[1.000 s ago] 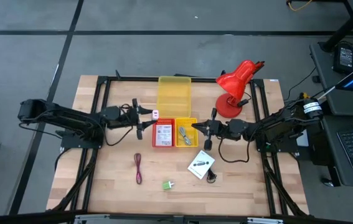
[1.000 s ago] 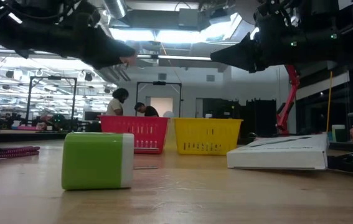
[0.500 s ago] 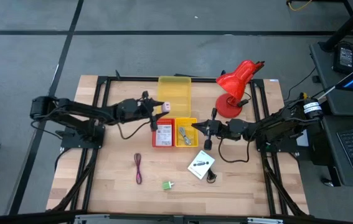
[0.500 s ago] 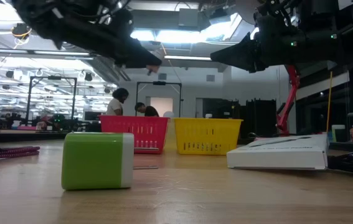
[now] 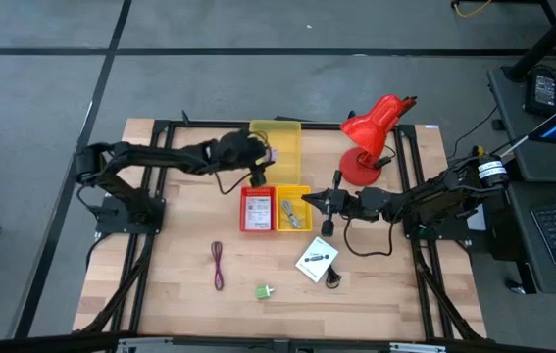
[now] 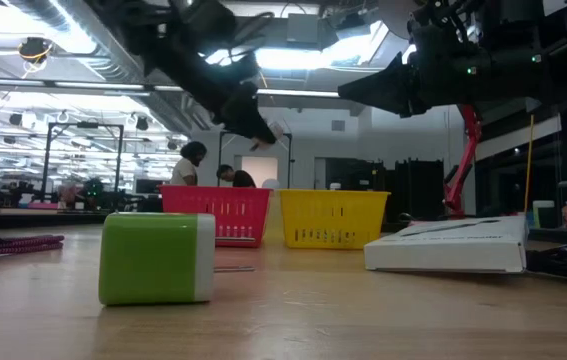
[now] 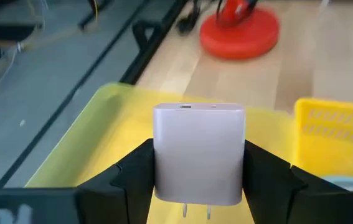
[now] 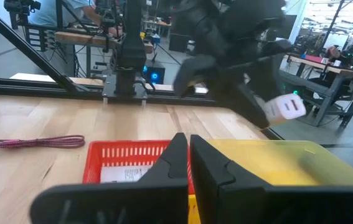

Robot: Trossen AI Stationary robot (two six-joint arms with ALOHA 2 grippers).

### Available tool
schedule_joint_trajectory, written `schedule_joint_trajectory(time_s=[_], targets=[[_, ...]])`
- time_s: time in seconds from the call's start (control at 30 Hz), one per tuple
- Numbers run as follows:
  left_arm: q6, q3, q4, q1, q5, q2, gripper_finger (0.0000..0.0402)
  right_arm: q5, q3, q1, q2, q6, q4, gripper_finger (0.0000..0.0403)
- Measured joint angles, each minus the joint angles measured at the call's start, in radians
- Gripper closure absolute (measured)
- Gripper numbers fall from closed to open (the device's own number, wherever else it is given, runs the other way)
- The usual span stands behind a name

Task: Pick and place items into bin
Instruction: Put the pink charger adapter into the transparent yellow bin

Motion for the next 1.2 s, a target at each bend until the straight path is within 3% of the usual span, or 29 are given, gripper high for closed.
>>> schedule_joint_trajectory(time_s=[0.33, 0.57, 0.8, 1.2], targets=[[0.089, 0.246, -0.426, 0.069, 0.077, 0.066, 0.0208, 0.0, 0.0, 0.0, 0.0, 0.0, -0.034, 0.04], [0.102, 0.266, -0.411, 0.079, 0.073, 0.068, 0.021, 0.0, 0.0, 0.0, 0.0, 0.0, -0.037, 0.04], [0.094, 0.264, -0.405, 0.072, 0.133, 0.093, 0.021, 0.0, 0.0, 0.0, 0.0, 0.0, -0.037, 0.04], [0.143, 0.262, -0.353, 0.085, 0.131, 0.293, 0.021, 0.0, 0.0, 0.0, 0.0, 0.001, -0.04, 0.04]])
